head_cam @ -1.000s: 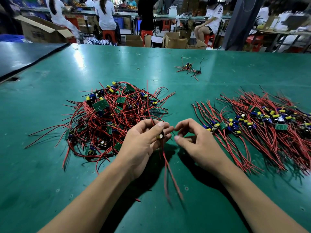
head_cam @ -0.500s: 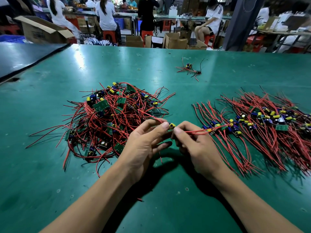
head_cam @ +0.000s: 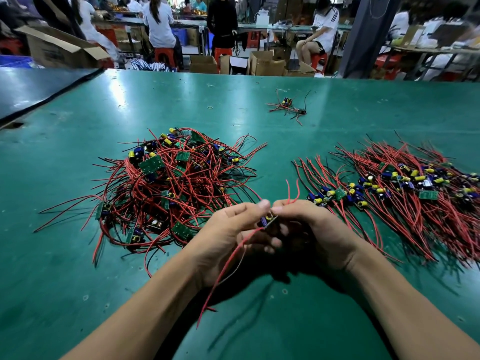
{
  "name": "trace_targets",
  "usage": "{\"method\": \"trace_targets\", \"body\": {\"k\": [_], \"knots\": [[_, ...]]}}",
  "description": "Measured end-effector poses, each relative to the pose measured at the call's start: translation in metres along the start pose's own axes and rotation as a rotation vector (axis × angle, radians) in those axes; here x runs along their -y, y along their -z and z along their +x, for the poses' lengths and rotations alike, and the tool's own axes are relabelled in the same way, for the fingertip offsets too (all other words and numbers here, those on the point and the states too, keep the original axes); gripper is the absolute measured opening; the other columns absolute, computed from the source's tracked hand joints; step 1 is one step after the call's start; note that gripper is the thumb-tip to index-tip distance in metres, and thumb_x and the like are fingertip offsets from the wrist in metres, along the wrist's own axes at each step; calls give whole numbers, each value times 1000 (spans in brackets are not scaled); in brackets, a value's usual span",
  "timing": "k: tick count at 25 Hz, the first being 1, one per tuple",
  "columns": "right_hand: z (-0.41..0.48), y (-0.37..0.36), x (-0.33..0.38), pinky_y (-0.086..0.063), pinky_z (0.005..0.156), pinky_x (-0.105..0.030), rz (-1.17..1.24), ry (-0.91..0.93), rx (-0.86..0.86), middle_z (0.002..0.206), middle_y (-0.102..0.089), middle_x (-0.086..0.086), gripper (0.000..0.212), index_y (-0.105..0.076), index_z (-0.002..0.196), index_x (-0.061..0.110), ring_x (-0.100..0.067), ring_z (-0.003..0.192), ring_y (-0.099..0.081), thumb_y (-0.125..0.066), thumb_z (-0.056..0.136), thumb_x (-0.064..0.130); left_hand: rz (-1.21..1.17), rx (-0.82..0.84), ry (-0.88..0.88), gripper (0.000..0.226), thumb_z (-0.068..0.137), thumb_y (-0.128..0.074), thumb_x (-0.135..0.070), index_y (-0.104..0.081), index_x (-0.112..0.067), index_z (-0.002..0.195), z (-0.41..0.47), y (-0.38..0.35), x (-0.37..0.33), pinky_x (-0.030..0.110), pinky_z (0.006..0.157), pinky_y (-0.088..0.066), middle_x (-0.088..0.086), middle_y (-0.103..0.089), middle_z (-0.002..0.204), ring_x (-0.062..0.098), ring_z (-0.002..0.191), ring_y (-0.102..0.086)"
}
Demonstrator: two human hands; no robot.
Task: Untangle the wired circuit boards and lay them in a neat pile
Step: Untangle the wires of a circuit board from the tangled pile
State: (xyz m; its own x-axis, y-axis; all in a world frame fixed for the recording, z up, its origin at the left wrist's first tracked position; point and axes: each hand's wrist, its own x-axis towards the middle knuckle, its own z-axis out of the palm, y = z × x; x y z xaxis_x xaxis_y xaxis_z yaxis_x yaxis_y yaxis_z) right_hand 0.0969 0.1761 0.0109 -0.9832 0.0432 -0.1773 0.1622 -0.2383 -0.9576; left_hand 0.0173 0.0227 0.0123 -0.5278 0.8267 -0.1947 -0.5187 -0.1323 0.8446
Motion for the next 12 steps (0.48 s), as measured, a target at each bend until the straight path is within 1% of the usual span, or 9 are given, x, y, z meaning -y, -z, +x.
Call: {"method": "trace_targets", "body": {"k": [1, 2, 3, 5, 6, 7, 8, 10, 12], "knots": [[1, 0, -2, -8, 63, -42, -41, 2, -49, 69, -32, -9, 26, -53, 67, 22, -30, 67, -11, -75, 70, 35, 2, -4, -5, 20, 76, -71, -24, -64, -7, 84, 0, 1, 2, 27, 55, -56, 15, -68, 77, 21, 56, -66], [2, 1, -3, -10, 62, -39, -86, 12, -96, 67, -34, -7, 23, -56, 66, 24, -24, 64, -16, -75, 73, 36, 5, -18, -14, 14, 73, -73, -18, -64, -9, 78, 0, 1, 3, 28, 56, -57, 13, -67, 75, 20, 57, -65], [3, 1, -3, -15, 57, -33, -139, 28, -138, 65, -37, -5, 21, -60, 66, 24, -19, 60, -24, -74, 76, 36, 12, -34, -30, 12, 70, -75, -14, -64, -11, 75, 0, 2, 4, 28, 58, -57, 12, -66, 74, 19, 57, -64], [4, 4, -2, -24, 52, -27, -213, 90, -194, 67, -37, -11, 17, -66, 71, 24, -19, 58, -31, -76, 80, 35, 32, -47, -62, 18, 69, -75, -8, -62, -9, 81, 1, 3, 6, 27, 57, -57, 10, -65, 73, 17, 58, -63], [5, 5, -2, -24, 50, -24, -225, 136, -220, 64, -38, -11, 17, -69, 75, 21, -18, 55, -32, -79, 81, 34, 61, -55, -78, 22, 70, -75, -6, -60, -7, 86, 1, 2, 6, 27, 56, -56, 9, -63, 72, 17, 58, -62], [5, 4, -1, -24, 45, -20, -237, 180, -253, 57, -38, -7, 20, -72, 78, 17, -15, 48, -32, -79, 80, 36, 108, -68, -97, 25, 72, -75, -3, -58, -5, 91, 1, 2, 7, 26, 55, -55, 8, -60, 71, 16, 59, -62], [5, 4, -1, -22, 41, -18, -250, 213, -291, 50, -37, -1, 26, -73, 80, 13, -10, 42, -29, -74, 80, 39, 162, -85, -115, 26, 75, -74, -1, -58, -2, 95, 2, 1, 7, 25, 55, -54, 7, -58, 70, 15, 60, -60], [6, 2, -1, -17, 38, -19, -240, 224, -341, 47, -34, 2, 31, -77, 85, 12, -7, 39, -26, -67, 83, 41, 244, -108, -138, 22, 81, -71, 3, -62, 2, 101, 2, 0, 8, 22, 54, -53, 7, -56, 71, 13, 60, -58], [7, -2, -4, -12, 43, -26, -189, 195, -343, 51, -32, -2, 27, -78, 90, 15, -11, 44, -23, -64, 92, 37, 297, -118, -143, 16, 85, -68, 3, -67, 3, 101, 2, 0, 9, 22, 54, -52, 10, -60, 74, 14, 60, -59]]}}
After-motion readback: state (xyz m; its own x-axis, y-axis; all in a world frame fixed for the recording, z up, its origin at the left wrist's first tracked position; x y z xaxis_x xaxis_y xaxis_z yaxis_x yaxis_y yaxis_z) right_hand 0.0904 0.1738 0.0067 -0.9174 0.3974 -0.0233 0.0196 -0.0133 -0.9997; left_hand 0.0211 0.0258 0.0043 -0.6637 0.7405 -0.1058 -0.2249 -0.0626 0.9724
